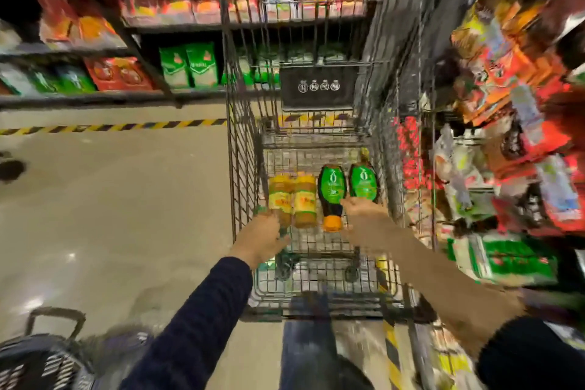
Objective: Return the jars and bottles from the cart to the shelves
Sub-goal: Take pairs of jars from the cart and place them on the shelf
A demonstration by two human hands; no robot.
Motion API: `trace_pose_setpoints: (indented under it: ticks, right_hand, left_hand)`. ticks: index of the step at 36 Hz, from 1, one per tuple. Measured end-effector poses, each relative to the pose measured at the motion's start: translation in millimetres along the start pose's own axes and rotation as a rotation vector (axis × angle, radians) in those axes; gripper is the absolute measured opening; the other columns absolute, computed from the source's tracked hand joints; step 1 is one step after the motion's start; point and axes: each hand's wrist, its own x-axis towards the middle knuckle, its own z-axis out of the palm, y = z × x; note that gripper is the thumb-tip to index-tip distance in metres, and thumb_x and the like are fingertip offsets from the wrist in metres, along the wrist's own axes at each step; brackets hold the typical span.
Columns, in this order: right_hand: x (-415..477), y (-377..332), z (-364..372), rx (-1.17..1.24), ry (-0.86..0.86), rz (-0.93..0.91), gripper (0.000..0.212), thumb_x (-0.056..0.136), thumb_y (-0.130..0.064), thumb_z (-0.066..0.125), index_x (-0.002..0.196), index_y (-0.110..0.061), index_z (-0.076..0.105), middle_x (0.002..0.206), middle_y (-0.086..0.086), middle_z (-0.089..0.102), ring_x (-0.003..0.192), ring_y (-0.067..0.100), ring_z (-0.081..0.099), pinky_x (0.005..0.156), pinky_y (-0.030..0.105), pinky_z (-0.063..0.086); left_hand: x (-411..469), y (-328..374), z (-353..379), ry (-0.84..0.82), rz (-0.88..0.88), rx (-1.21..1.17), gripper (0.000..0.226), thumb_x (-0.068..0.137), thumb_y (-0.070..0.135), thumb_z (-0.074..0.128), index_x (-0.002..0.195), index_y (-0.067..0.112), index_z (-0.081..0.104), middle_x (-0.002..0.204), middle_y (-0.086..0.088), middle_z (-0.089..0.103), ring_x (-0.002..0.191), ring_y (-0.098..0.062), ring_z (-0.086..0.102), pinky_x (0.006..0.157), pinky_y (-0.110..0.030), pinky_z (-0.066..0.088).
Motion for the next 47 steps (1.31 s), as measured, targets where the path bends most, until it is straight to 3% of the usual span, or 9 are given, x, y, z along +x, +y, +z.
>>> trace_pose_setpoints:
  ticks: [4,9,14,21,29,31,38,44,47]
  right_hand:
    - [48.1,4.4,17.2,0.039,-0.06,0.005,0.076,0.086,-0.057,0.049,0.14,-0.006,0.032,0.132,0.015,0.05,0.12,0.031,0.05,0.097,0.039,0.044]
    - [94.6,6.9,40.1,0.18,-0.12,0.082,0.061,0.085,-0.04,0.058,0.133,-0.008,0.037,0.125,0.013,0.053,0.111,0.032,0.055,0.086,0.04,0.05]
    - [124.6,15.8,61.0,0.286,-0.139,0.057,0.062,0.078,-0.056,0.047,0.122,-0.012,0.046,0.114,0.009,0.057,0.104,0.028,0.058,0.072,0.027,0.041]
    - [142.7,24.3,76.0,0.47,-0.161,0.062,0.068,0.089,-0.04,0.054,0.145,-0.018,0.024,0.151,0.005,0.032,0.137,0.022,0.031,0.111,0.036,0.03]
    - [172.8,6.0,86.4,0.907,-0.145,0.018,0.034,0.085,-0.009,0.065,0.112,-0.028,0.053,0.11,-0.005,0.057,0.113,0.02,0.052,0.095,0.016,0.041]
    - [181.4,0.2,87.8,0.867,-0.236,0.072,0.029,0.087,-0.022,0.063,0.114,-0.022,0.052,0.106,-0.006,0.052,0.107,0.013,0.045,0.086,0.007,0.033]
    - [211.4,-2.6,127.9,1.038,-0.276,0.365,0.055,0.069,-0.035,0.08,0.115,-0.014,0.062,0.113,0.005,0.066,0.108,0.023,0.06,0.097,0.035,0.047]
    - [221.7,2.4,134.0,1.096,-0.376,0.374,0.049,0.067,-0.031,0.081,0.11,-0.011,0.067,0.11,0.005,0.069,0.103,0.022,0.063,0.098,0.036,0.048]
    - [226.5,3.8,136.5,1.143,-0.402,0.388,0.067,0.057,-0.032,0.087,0.116,-0.013,0.062,0.114,0.006,0.068,0.107,0.023,0.062,0.1,0.043,0.047]
  left_hand:
    - [53.0,-18.0,24.1,-0.011,-0.061,-0.093,0.044,0.089,0.033,0.055,0.124,0.006,0.051,0.127,-0.009,0.048,0.12,-0.032,0.049,0.095,-0.034,0.041]
    - [95.5,-28.3,48.2,0.092,-0.227,-0.255,0.05,0.086,0.024,0.062,0.129,0.004,0.047,0.121,-0.015,0.056,0.11,-0.033,0.056,0.09,-0.039,0.048]
    - [144.3,-53.3,87.4,0.044,-0.385,-0.397,0.058,0.08,0.041,0.063,0.126,0.011,0.045,0.116,-0.011,0.059,0.106,-0.031,0.057,0.085,-0.038,0.05]
    - [179.0,-53.7,90.2,0.025,-0.502,-0.667,0.055,0.08,0.024,0.071,0.119,0.004,0.039,0.119,-0.013,0.058,0.111,-0.029,0.058,0.09,-0.036,0.047]
    - [190.1,-69.5,101.4,0.013,-0.467,-0.72,0.054,0.078,0.027,0.074,0.112,0.006,0.038,0.103,-0.003,0.054,0.097,-0.02,0.054,0.091,-0.038,0.049]
    - [190.8,-70.9,103.3,0.023,-0.455,-0.716,0.058,0.077,0.028,0.075,0.115,0.003,0.04,0.102,-0.005,0.057,0.098,-0.023,0.058,0.09,-0.039,0.05]
    - [191.8,-73.4,104.6,0.049,-0.416,-0.741,0.054,0.077,0.023,0.075,0.117,0.001,0.046,0.098,-0.001,0.059,0.09,-0.016,0.059,0.074,-0.023,0.043]
    - [193.9,-83.7,110.8,0.032,-0.424,-0.832,0.063,0.061,0.045,0.075,0.11,0.008,0.057,0.102,-0.004,0.068,0.093,-0.02,0.067,0.079,-0.034,0.054]
    - [196.9,-89.0,114.2,0.002,-0.414,-0.85,0.056,0.061,0.046,0.076,0.106,0.015,0.062,0.101,-0.003,0.07,0.093,-0.017,0.067,0.085,-0.042,0.055]
